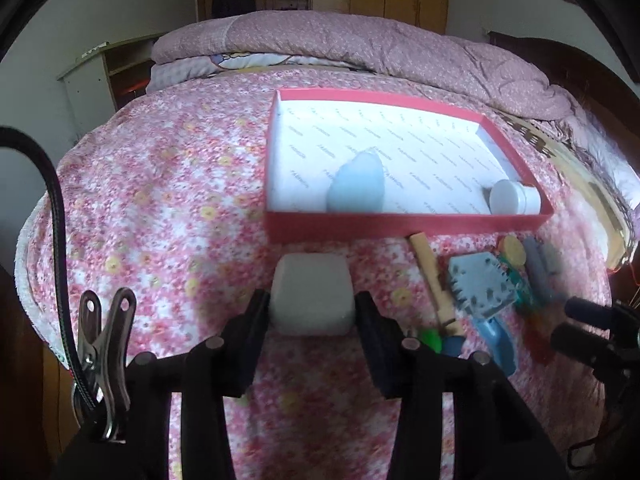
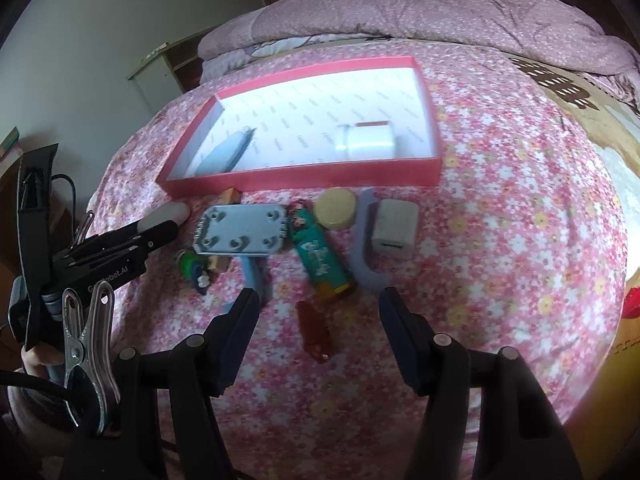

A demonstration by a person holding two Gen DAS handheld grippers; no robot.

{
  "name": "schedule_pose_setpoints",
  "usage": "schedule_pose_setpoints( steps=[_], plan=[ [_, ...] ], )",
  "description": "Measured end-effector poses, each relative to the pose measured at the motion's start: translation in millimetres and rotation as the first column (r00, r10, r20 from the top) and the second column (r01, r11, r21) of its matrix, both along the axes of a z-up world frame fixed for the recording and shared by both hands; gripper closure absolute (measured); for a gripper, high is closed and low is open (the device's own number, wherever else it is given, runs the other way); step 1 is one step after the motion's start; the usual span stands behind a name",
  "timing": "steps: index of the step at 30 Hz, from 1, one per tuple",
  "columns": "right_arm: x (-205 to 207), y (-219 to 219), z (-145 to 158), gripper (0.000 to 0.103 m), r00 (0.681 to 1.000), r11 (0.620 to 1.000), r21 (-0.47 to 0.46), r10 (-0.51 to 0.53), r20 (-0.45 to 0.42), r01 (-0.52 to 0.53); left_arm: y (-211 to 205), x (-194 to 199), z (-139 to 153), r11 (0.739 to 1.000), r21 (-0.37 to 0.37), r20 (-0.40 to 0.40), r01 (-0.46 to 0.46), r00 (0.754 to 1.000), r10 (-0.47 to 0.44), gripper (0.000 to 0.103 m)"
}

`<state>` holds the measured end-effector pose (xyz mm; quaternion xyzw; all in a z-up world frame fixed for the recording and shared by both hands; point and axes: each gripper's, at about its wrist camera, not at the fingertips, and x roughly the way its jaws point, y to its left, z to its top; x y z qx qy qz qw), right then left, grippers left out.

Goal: Organize rigid objects
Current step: 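Grasp white square case with left tool while right tool moves to grey plate, then grasp grey perforated plate with right tool while left tool holds white case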

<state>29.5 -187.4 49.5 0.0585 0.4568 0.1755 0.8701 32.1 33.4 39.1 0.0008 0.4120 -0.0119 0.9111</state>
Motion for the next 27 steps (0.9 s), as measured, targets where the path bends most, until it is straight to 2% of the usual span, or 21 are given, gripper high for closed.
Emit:
schedule_pose_setpoints(
  steps=[4, 6, 10, 17, 20, 27],
  plan=[
    [4.1, 15.2, 4.3, 0.039, 0.999, 0.999, -0.012, 0.040, 0.002, -0.039, 11.2, -2.2, -13.3, 1.000, -0.021, -0.032, -0.011, 0.999, 0.010, 0.056],
    [9.1, 21.8, 4.5, 0.039, 0.999, 0.999, -0.027, 0.040, 0.000, -0.040, 13.1, -4.6, -15.8, 0.999, -0.043, -0.018, -0.009, 1.000, 0.008, 0.056],
    [22.9, 32.1, 1.2, 0.039, 0.998, 0.999, -0.006, 0.042, -0.038, -0.043, 10.8, -6.1, -17.5, 0.999, -0.038, -0.007, 0.019, 1.000, -0.019, 0.050],
    [38.7, 52.5, -4.2, 0.037, 0.995, 0.996, -0.045, 0.068, -0.076, -0.072, 5.5, -9.4, -20.4, 0.999, -0.027, 0.013, 0.036, 0.999, -0.036, 0.043],
    [42.4, 59.4, -3.0, 0.031, 0.994, 0.996, -0.036, 0.081, -0.072, -0.083, 6.7, -10.1, -20.3, 0.999, -0.038, 0.017, 0.037, 0.999, -0.036, 0.043],
    [51.3, 75.0, -5.0, 0.031, 0.994, 0.993, -0.066, 0.092, -0.053, -0.095, 6.5, -11.4, -21.0, 0.999, -0.039, 0.024, 0.037, 0.999, -0.036, 0.042]
  ],
)
